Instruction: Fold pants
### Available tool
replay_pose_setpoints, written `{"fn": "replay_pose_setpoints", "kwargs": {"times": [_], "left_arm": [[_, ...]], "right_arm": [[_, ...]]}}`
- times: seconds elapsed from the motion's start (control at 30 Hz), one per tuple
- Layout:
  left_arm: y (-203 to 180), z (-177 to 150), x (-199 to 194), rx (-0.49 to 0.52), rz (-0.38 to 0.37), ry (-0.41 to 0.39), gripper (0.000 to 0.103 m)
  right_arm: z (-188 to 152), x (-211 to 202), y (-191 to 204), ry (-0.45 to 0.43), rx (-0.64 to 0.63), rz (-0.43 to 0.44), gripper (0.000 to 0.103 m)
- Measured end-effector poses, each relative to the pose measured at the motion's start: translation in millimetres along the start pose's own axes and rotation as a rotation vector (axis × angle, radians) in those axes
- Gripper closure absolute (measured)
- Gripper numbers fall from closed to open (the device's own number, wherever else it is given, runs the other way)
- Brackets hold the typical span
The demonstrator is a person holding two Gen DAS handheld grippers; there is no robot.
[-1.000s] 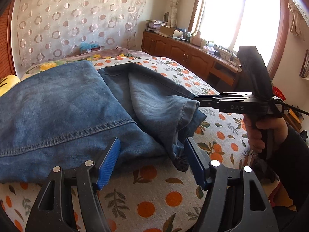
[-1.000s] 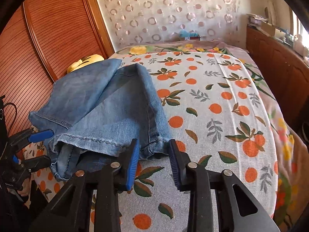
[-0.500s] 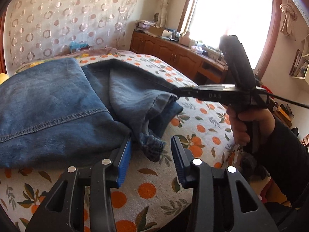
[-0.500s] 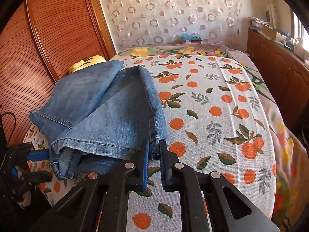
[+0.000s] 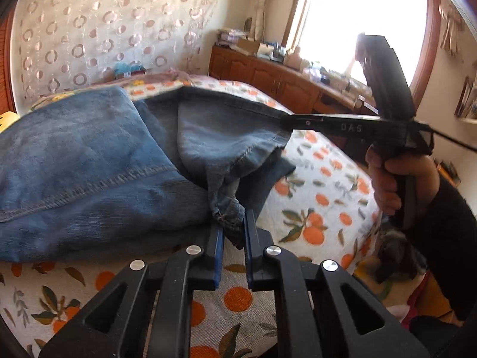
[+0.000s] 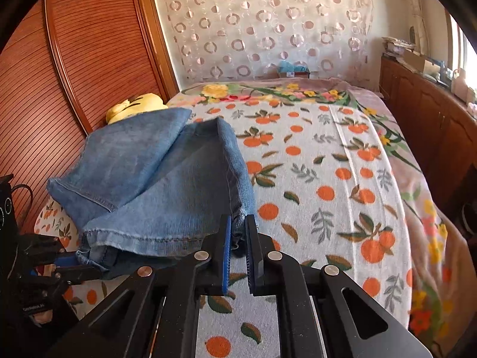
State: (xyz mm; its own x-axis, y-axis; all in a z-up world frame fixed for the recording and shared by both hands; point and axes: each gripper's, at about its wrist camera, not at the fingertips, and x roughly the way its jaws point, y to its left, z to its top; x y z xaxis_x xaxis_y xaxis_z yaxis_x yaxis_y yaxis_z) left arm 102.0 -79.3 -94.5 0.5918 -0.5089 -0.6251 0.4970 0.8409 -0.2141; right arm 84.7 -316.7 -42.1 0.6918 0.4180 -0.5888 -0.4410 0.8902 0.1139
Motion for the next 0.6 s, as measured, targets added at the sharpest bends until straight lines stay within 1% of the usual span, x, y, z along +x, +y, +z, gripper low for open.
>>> {"fn": "replay_pose_setpoints", "kwargs": {"times": [0.13, 0.27, 0.43, 0.6], "left_arm": [[2, 12, -21, 0.004, 0.011, -0.062, 0.091], [17, 30, -41, -0.018, 0.016, -0.123, 0.091], [51, 52, -69, -0.044, 0.073, -0.194, 0.092], [91, 61, -96, -0.086, 0.142, -0.244, 0.092]], "right_arm": [[22, -12, 9, -0.053, -0.035, 0.007, 0.095], [53, -15, 25, -0.097, -0.089, 0.025, 0.095], [101, -6, 55, -0.137, -0.159, 0.059, 0.095], [148, 18, 94, -0.159, -0.218, 0.105, 0.095]]}}
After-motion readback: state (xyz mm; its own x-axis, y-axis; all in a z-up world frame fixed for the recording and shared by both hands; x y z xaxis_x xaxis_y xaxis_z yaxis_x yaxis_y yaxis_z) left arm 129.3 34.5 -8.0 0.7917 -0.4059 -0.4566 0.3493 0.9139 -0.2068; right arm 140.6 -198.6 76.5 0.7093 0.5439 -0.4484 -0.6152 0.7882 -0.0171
